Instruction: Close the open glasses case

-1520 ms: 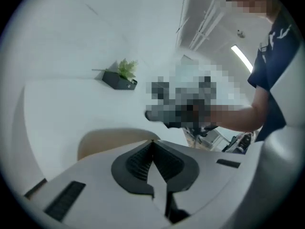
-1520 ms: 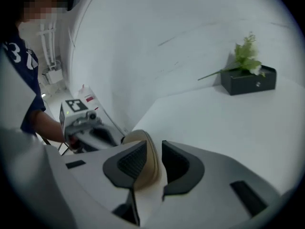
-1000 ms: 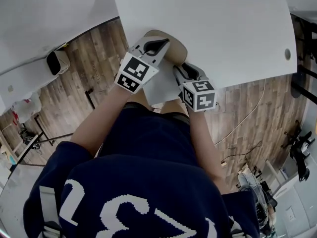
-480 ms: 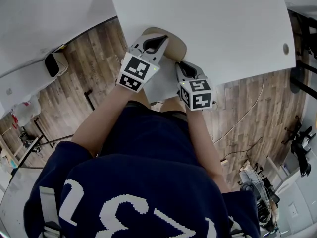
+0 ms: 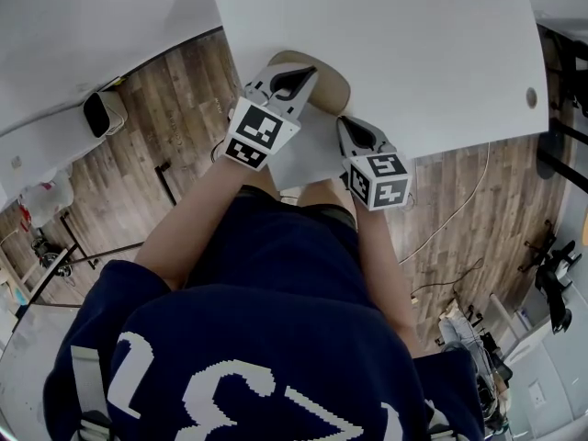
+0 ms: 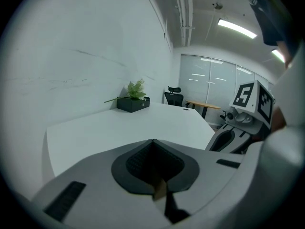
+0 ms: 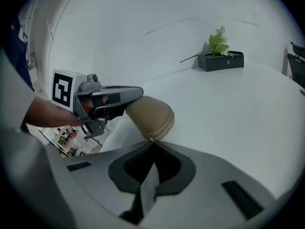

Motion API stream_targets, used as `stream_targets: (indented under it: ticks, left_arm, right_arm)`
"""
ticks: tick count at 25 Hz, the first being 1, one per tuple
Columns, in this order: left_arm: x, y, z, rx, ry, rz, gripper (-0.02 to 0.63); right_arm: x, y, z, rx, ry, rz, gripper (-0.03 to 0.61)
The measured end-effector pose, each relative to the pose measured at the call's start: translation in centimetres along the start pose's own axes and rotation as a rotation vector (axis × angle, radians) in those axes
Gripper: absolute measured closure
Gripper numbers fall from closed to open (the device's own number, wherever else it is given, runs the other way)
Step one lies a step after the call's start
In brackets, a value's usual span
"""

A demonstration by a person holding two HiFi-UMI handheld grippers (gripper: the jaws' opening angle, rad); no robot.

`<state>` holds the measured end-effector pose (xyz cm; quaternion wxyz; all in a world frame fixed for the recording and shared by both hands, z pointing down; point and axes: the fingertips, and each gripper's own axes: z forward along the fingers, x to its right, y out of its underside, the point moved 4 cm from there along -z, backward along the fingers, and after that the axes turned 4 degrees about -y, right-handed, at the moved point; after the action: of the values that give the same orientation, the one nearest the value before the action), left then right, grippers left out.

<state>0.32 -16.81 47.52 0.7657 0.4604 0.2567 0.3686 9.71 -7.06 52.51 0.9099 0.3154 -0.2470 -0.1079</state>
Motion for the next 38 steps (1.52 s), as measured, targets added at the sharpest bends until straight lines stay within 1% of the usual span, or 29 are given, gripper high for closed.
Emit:
stream_targets:
  ticks: [5,8,10,13,16,18,19,21,23,27,30,34,36,38]
  left_arm:
    - [0.1,0.0,0.1,-0.001,-0.003,-0.008,0.601]
    - [0.0,0.0,0.0,0.002,-0.001,-0.007,0.601]
    - [0.0,-0.1,0.0,-0.001,0.005,-0.014,0.601]
    - [0.1,0.1,-0.3,-0.022,0.044,-0.038,0.601]
    - [0.2,0.6,-1.5,-0.071,0.058,-0.067,0.601]
    - [0.4,1.0,-2.3,-0.109,0.051,-0.028,0.601]
    - [0.6,1.1,-2.5,-0.119,0.046,-0.004,0.601]
    - [0.7,1.4,-2.5,-0.118,0.042,0.028,0.601]
    - [0.9,1.4,-2.2,-0.113,0.044,0.044,0.601]
    - [0.9,1.2,-1.7,-0.096,0.053,0.032,0.601]
    - [0.9,1.2,-1.7,-0.091,0.057,0.020,0.601]
    - [0.8,1.1,-1.7,-0.090,0.053,0.009,0.601]
    - [0.8,1.1,-1.7,-0.086,0.063,-0.018,0.601]
    - [1.1,1.0,-2.0,-0.087,0.074,-0.059,0.601]
  right_arm:
    - [2.2,-0.9,-0.2,0.026,0.034,0.015,0.557]
    - [3.8,-3.0,0.6,0.024,0.051,-0.044,0.557]
    - [4.3,-4.0,1.0,0.005,0.034,-0.098,0.557]
    - [2.9,-3.1,0.4,-0.057,-0.031,-0.200,0.557]
    - [-1.5,-0.7,0.2,-0.121,-0.166,-0.296,0.557]
    - [-3.8,0.5,0.6,-0.123,-0.227,-0.315,0.557]
    - [-4.1,0.8,0.7,-0.115,-0.235,-0.298,0.557]
    - [-3.7,0.9,0.7,-0.097,-0.219,-0.254,0.557]
    - [-2.7,0.6,0.6,-0.095,-0.187,-0.257,0.557]
    - [-0.6,-1.2,0.7,-0.113,-0.149,-0.343,0.557]
    - [0.1,-3.4,2.1,-0.131,-0.160,-0.440,0.557]
    - [-0.1,-6.8,4.9,-0.144,-0.179,-0.556,0.557]
    - [-0.3,-7.1,5.1,-0.151,-0.195,-0.571,0.557]
    - [-0.5,-6.2,4.1,-0.155,-0.209,-0.557,0.557]
